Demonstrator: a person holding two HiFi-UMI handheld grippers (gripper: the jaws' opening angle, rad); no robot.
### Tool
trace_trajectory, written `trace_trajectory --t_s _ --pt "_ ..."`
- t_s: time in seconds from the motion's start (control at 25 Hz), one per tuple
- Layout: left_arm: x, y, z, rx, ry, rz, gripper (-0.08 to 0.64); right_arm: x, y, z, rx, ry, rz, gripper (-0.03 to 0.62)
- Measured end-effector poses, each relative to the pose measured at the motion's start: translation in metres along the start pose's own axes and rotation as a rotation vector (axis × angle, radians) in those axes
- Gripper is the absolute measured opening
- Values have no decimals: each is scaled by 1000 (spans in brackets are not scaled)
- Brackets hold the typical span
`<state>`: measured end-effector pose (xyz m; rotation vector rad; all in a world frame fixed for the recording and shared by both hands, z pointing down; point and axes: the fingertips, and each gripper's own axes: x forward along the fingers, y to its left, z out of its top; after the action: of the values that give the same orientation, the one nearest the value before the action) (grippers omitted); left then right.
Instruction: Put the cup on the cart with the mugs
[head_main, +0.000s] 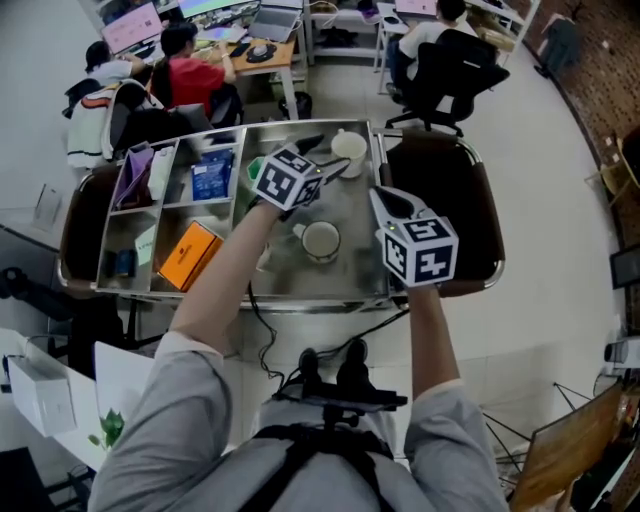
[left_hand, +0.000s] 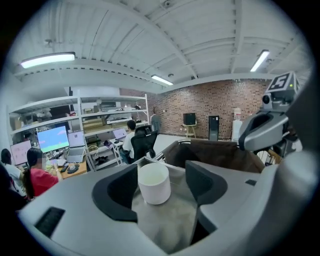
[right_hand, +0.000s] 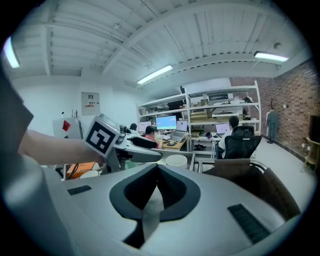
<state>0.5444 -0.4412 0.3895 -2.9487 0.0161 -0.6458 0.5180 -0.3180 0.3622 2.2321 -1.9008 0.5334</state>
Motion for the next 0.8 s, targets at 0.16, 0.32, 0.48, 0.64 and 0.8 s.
trace_trajectory --t_s 0.16,0.32,0.48,0.64,0.8 --pt "-35 -19 2 -3 -32 10 214 -10 12 -1 1 -16 -14 6" --pt "-77 -29 0 -26 -68 47 161 -23 29 -6 1 -31 -26 6" --pt "-123 -32 4 -68 -122 119 13 -44 48 -12 3 -62 -28 6" --pt "-162 -54 4 -71 -156 146 3 -68 63 -22 -2 -70 -21 6" --pt "-193 -88 -11 -87 -163 174 3 -95 67 -34 -11 -76 -9 6"
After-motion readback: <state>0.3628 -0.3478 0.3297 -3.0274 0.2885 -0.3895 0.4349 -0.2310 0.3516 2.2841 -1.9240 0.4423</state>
